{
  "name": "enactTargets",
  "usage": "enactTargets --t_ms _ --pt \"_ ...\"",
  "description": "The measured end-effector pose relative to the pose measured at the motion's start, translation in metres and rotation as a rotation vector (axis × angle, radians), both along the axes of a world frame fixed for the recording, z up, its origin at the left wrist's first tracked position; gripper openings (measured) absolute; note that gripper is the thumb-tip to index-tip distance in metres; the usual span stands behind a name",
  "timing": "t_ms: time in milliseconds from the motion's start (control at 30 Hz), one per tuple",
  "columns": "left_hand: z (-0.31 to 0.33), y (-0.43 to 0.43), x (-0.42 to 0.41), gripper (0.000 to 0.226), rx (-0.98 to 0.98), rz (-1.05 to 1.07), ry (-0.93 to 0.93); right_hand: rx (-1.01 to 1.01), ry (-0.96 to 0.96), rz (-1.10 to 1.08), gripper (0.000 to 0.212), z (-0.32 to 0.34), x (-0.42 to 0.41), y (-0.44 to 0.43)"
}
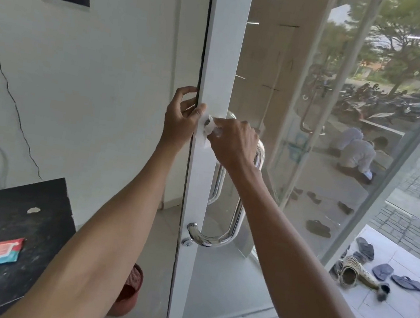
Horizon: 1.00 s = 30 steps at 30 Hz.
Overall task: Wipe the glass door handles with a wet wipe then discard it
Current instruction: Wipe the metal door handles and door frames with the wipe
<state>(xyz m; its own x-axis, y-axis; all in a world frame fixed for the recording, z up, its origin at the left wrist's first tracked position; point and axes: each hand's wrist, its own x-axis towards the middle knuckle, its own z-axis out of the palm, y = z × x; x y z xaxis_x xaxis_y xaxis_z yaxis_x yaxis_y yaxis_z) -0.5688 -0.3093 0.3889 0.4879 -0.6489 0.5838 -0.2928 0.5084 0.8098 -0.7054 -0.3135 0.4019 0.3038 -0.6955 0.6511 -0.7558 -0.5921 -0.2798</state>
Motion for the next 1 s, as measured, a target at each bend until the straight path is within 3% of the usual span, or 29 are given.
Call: enactTargets --t_ms 67,133,233,433,567,700,800,1000 --pt "0.0 -0.001 0.003 0.036 0.01 0.001 -0.036 0.08 -0.032 0.06 0.013 0.006 -0.01 -0.005" --pt "0.001 -0.003 0.005 0.035 0.028 -0.003 -0.045 0.182 -0.088 0.08 0.03 0.013 -0.019 -0.012" --pt "0.002 -0.005 0.006 0.037 0.053 0.01 -0.033 0.212 -0.059 0.027 0.03 0.019 -0.013 -0.016" --pt "0.003 -0.018 0.017 0.037 0.159 0.01 -0.05 0.116 0.005 -0.102 0.003 0.021 0.026 -0.002" --pt "0.001 -0.025 0.019 0.019 0.14 -0.009 -0.027 0.006 0.147 -0.141 0.011 0.015 0.041 0.004" --pt "0.002 -0.031 0.017 0.023 0.176 0.0 -0.015 0.02 0.148 -0.126 0.009 0.016 0.039 0.0" --pt "0.004 -0.032 0.018 0.021 0.209 0.05 -0.091 0.05 0.071 -0.094 0.005 0.018 0.037 -0.007" --pt "0.009 -0.023 0.016 0.027 0.251 0.192 -0.384 0.069 -0.015 -0.047 0.018 0.013 0.033 -0.02"
